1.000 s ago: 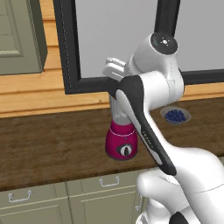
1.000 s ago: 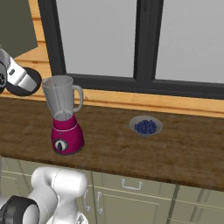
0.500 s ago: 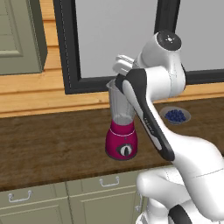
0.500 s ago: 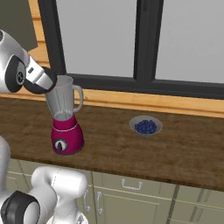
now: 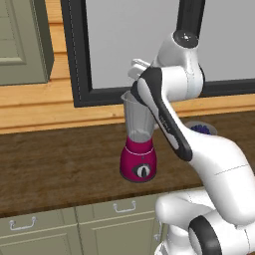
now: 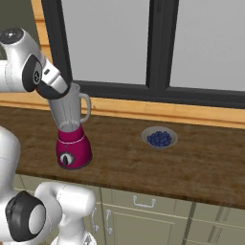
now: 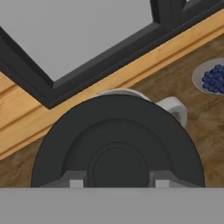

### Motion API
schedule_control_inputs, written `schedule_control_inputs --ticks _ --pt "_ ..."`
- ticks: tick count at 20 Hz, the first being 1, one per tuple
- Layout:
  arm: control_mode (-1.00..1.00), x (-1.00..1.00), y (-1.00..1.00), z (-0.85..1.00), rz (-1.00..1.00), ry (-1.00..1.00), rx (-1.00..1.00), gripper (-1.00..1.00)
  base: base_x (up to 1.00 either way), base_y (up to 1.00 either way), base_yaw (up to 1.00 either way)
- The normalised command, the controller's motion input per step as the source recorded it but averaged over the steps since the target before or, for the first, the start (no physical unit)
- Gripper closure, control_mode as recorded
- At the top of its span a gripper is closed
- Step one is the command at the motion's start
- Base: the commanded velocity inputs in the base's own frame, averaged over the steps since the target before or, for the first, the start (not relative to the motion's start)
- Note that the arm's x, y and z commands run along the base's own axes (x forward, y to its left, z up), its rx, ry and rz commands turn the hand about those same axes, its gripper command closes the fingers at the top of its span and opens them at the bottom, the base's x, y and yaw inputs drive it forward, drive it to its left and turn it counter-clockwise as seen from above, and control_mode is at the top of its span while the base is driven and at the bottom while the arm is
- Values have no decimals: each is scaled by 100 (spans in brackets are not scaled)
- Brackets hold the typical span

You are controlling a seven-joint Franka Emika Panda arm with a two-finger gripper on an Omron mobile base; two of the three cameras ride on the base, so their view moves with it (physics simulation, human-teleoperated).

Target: Close the lid blender by securely placing the lid on top.

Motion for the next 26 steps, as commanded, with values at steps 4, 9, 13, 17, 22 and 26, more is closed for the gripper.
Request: schedule_control_inputs --ticks 4,9,13,17,22,26 --pt "-100 31 0 7 0 6 0 100 0 0 0" --pt "-100 24 0 2 0 0 0 100 0 0 0" --pt "-100 23 0 0 0 0 0 100 0 0 0" --pt "-100 23 0 0 0 0 0 100 0 0 0" --pt "-100 17 0 0 0 0 0 100 0 0 0" --pt "-100 2 0 0 0 0 0 100 0 0 0"
